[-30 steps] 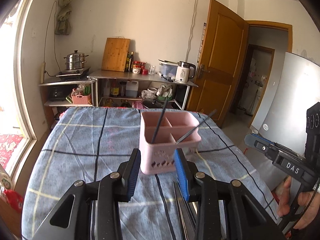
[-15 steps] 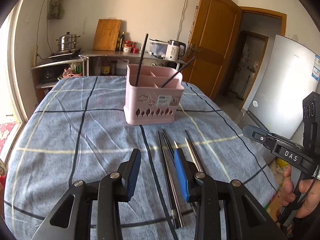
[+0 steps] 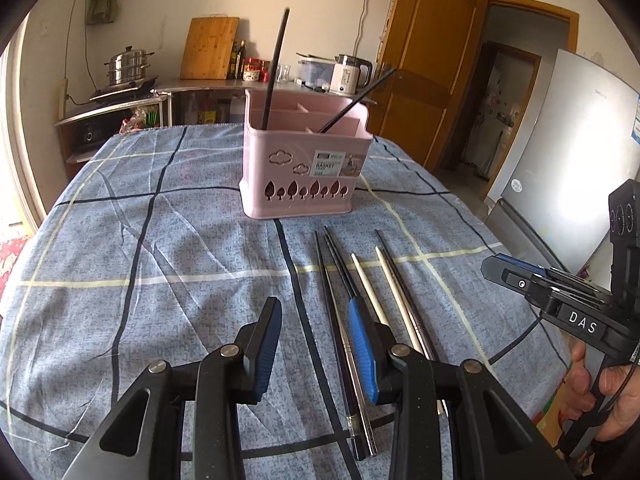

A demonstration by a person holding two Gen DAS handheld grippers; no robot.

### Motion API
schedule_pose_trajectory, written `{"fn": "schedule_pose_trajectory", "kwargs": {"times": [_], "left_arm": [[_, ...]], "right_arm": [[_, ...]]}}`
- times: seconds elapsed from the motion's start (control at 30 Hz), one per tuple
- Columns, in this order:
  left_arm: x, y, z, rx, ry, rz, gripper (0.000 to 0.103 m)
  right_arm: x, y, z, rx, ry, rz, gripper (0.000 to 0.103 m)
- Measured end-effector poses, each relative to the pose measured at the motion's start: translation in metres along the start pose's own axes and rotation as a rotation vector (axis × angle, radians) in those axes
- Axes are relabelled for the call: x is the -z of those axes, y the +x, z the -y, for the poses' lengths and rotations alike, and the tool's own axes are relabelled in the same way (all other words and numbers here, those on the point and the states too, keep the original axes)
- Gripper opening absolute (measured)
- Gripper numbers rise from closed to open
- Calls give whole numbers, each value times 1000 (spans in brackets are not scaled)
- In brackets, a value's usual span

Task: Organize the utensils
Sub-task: 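Move both open grippers back over the remaining chopsticks, then close the right gripper on another black chopstick while the left gripper grasps a black chopstick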

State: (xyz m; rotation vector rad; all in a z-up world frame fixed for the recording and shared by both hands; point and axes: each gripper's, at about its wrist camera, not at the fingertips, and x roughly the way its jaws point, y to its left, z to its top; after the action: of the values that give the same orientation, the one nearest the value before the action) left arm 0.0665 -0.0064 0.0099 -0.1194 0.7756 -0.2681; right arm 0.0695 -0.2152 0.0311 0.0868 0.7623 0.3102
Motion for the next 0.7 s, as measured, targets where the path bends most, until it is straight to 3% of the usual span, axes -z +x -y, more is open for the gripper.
{"fn": "schedule_pose_trajectory", "kwargs": {"times": [0.33, 0.7], "left_arm": [[1, 58, 5, -13, 36, -113, 35], [1, 84, 3, -29, 25, -157, 35]], "right_arm": [[13, 54, -2, 17, -5, -125, 22], [17, 81, 4, 35, 22, -183, 22]]}}
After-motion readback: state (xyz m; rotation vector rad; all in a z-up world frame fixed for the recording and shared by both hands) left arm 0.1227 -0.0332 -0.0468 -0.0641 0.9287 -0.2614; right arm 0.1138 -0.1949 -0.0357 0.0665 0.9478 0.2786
